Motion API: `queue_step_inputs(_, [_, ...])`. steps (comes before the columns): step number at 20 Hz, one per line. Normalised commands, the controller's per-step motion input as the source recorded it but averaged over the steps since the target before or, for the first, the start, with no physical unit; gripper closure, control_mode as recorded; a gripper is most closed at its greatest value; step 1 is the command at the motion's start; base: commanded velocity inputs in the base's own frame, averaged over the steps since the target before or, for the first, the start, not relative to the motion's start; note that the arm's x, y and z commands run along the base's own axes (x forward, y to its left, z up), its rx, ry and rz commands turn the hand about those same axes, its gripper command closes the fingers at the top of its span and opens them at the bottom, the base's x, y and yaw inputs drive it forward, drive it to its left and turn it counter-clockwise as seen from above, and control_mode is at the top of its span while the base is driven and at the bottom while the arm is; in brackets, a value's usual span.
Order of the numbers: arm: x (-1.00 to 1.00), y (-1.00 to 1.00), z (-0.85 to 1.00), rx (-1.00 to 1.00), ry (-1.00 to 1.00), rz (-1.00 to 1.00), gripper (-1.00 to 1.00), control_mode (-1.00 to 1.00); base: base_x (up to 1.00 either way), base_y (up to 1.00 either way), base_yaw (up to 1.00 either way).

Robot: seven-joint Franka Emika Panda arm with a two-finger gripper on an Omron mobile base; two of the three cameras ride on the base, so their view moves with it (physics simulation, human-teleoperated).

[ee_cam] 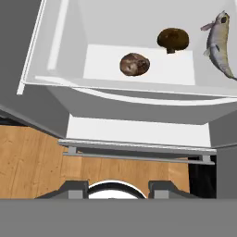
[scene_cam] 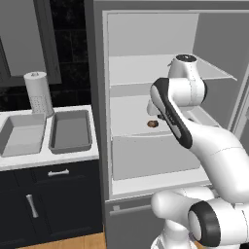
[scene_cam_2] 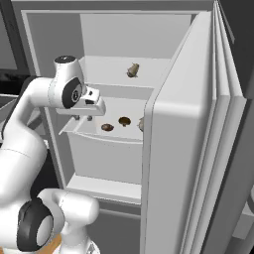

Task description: Place one mushroom and one fish in each tupperware on the nearby counter, to pack two identical lunches.

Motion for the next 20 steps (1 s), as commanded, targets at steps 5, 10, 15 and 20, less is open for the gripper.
queue_step_inputs(5, [-0.23,-0.1,-0.03,0.0,-0.01,0.0,-1.0,-1.0,0.0,0.0,0.0])
queue_step_inputs(10, [-0.2,-0.08,-0.33,0.0,-0.13,0.0,-1.0,-1.0,0.0,0.0,0.0])
queue_step_inputs(15, [0.0,0.0,-0.45,0.0,-0.23,-0.04,-1.0,-1.0,0.0,0.0,0.0])
queue_step_inputs(20, [0.07,-0.03,-0.27,0.01,-0.19,-0.08,-1.0,-1.0,0.0,0.0,0.0])
